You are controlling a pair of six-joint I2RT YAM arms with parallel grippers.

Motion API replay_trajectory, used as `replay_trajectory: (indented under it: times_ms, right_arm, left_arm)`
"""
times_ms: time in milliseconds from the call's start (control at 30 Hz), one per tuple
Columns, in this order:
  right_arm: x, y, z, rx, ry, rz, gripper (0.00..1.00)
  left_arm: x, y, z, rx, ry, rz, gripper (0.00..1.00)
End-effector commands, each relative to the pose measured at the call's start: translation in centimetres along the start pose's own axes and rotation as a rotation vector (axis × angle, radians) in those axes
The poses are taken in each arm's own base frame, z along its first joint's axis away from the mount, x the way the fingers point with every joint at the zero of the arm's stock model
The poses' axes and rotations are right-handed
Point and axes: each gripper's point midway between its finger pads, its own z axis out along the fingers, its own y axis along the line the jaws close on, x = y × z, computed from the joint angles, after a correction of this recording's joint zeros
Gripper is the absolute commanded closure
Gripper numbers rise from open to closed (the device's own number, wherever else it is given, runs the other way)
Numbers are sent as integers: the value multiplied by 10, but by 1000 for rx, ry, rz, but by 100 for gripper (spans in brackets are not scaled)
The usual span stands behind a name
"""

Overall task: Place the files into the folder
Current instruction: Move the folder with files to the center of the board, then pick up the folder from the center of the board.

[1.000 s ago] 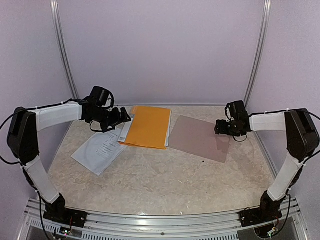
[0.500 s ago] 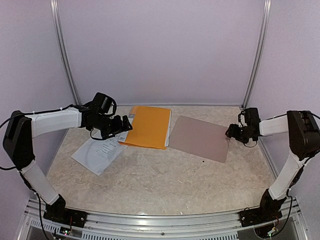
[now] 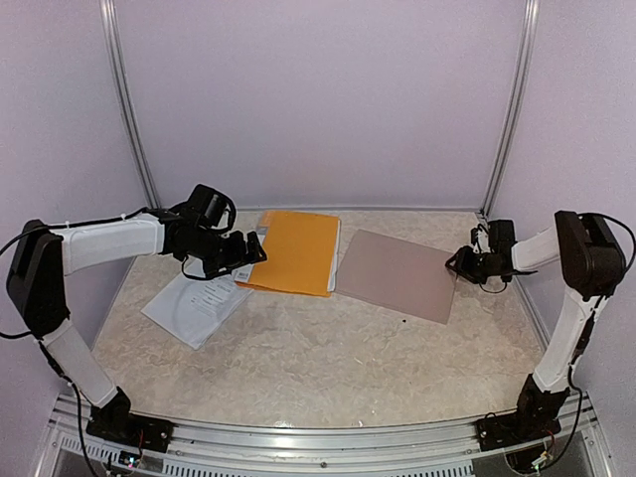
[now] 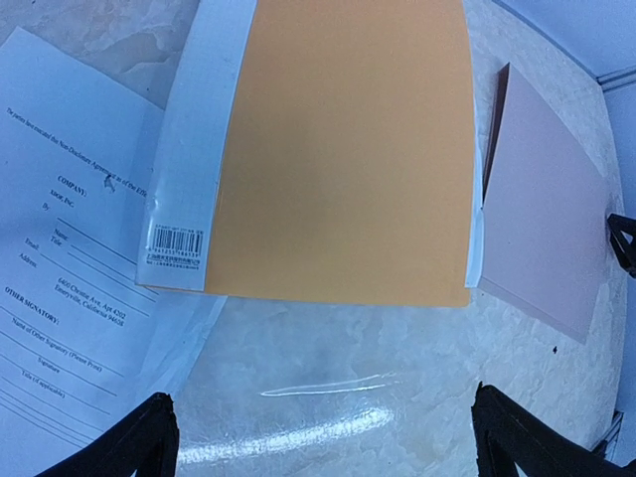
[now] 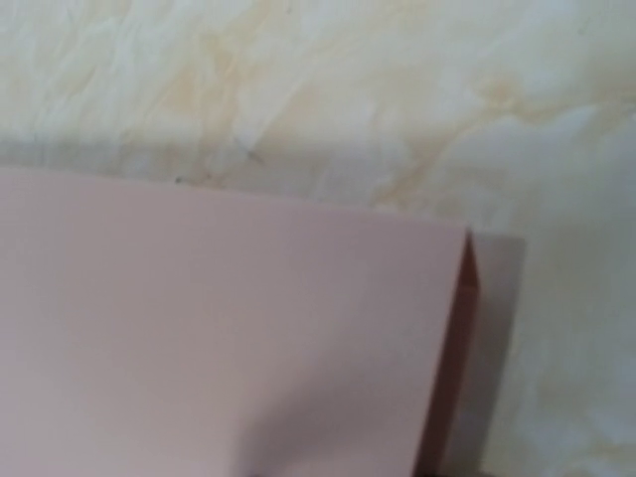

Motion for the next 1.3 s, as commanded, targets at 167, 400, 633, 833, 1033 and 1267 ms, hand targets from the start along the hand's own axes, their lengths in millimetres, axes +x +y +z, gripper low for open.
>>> replay_trajectory:
  times_ms: [167, 400, 633, 833, 1033, 1267]
  right_arm:
    - [-4, 3, 8, -124, -24, 71, 68]
    - [3, 5, 19, -209, -7, 142, 71]
    - [0, 10, 10, -315, -52, 214, 100]
    - [-25, 28, -17, -328, -122, 157, 100]
    - [-65, 48, -67, -238, -231, 16, 100]
    - [-90, 90, -138, -80, -369, -216, 100]
  left_arm:
    - [-2, -6, 0, -18, 2, 13, 1]
    - [-2, -6, 0, -24, 3, 19, 1]
    - [-1, -4, 1, -32, 5, 18, 1]
    - [1, 0, 3, -46, 11, 17, 1]
    - [1, 0, 3, -52, 13, 18, 1]
    - [-2, 3, -1, -74, -7, -4, 1]
